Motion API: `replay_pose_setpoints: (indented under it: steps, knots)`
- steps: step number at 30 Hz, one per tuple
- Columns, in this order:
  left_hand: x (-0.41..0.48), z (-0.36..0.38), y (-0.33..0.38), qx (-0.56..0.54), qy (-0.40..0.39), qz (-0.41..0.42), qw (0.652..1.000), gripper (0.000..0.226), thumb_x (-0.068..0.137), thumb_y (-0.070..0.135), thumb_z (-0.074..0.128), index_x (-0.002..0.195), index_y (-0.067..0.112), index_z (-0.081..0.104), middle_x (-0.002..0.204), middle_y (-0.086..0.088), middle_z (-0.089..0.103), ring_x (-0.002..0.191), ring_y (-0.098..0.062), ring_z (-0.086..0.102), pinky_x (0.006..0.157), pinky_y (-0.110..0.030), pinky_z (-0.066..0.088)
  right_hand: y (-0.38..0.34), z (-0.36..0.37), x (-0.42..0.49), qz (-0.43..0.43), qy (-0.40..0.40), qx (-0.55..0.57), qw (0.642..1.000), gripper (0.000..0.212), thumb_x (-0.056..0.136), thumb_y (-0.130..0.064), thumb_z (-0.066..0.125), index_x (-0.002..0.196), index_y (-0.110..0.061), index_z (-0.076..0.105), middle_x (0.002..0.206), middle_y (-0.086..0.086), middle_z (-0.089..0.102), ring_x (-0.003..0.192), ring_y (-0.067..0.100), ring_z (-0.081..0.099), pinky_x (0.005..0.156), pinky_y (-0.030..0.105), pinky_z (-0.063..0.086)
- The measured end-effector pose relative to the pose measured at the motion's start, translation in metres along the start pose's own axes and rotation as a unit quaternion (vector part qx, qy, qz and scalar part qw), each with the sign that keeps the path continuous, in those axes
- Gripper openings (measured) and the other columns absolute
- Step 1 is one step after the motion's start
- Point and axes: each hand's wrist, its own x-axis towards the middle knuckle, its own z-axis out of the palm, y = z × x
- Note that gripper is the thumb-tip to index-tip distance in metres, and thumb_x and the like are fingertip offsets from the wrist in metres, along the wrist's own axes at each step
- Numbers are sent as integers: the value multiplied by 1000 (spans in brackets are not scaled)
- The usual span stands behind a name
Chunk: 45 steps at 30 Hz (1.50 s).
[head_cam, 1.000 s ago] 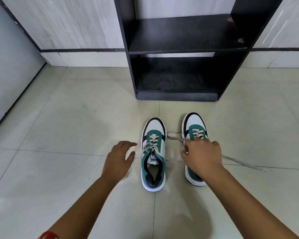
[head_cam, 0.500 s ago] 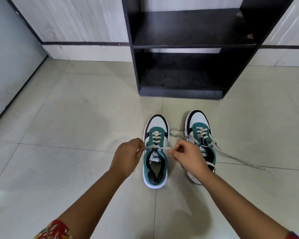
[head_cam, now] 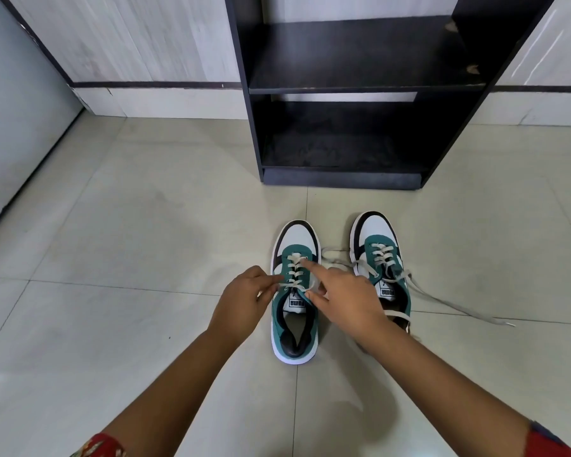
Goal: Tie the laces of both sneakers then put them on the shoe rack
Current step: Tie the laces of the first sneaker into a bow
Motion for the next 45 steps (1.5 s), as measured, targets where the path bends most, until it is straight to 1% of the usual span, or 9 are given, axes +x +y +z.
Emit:
replay_pose_setpoints:
  steps: [5,10,21,24,27,30,34,39,45]
  knots:
    - [-1,0,-8,47,26,42,998,22,87,29,55,94,19,74,77,0,65,67,-18,59,60,-22,43,5,3,-4,-57,42,-33,997,29,94,-36,44,108,-23,66,105,1,65,98,26,60,83,32,42]
    - [-2,5,-16,55,25,14,998,26,87,32,52,88,19,74,73,2,65,67,-22,57,61,-29,43,9,10,-10,15,17,48,999,28,94,-29,44,98,-15,68,99,4,61,87,28,61,67,31,43]
    - [-3,8,-19,46,14,-25,999,19,90,29,56,87,19,73,78,3,65,72,-15,51,69,-26,39,9,13,-7,47,-8,92,995,27,92,-28,48,86,-12,69,81,-3,48,81,26,58,65,30,41]
    - [-1,1,-19,-81,-38,-114,990,18,89,27,57,77,24,70,84,0,65,80,-17,58,76,-32,42,17,13,-6,45,-45,141,988,24,92,-30,50,81,-15,65,78,-1,51,76,22,54,64,32,39]
    - [2,-13,-8,-275,-50,-203,938,24,92,16,51,73,20,65,95,-13,62,72,-14,64,80,-28,44,20,11,-10,60,-55,319,944,25,94,-26,48,75,-14,59,78,5,58,72,20,53,67,27,39]
    - [6,-19,7,-385,-61,-234,891,31,96,19,41,72,13,58,102,-7,67,61,-15,61,78,-26,47,9,5,-11,72,-19,477,876,31,97,-18,42,69,-17,55,90,0,62,84,5,57,70,4,39]
    - [11,-21,27,-472,-38,-238,848,28,98,23,38,81,9,56,104,-1,73,55,-17,51,68,-29,45,-7,1,-3,75,-7,590,804,28,99,-17,36,76,-10,50,99,-4,68,93,-9,60,83,3,40]
    - [15,-21,42,-420,-30,-207,883,26,98,22,40,94,15,64,86,2,67,43,-10,35,47,-23,31,-16,3,8,80,-22,687,721,25,100,-15,33,95,-11,57,81,3,63,83,16,61,83,20,52]
    - [17,-15,43,-404,-35,-167,899,27,98,16,36,108,17,62,76,-11,52,41,-8,28,40,-17,22,-16,7,10,104,-42,669,734,29,100,-15,33,114,-21,58,83,10,59,83,18,58,75,15,52]
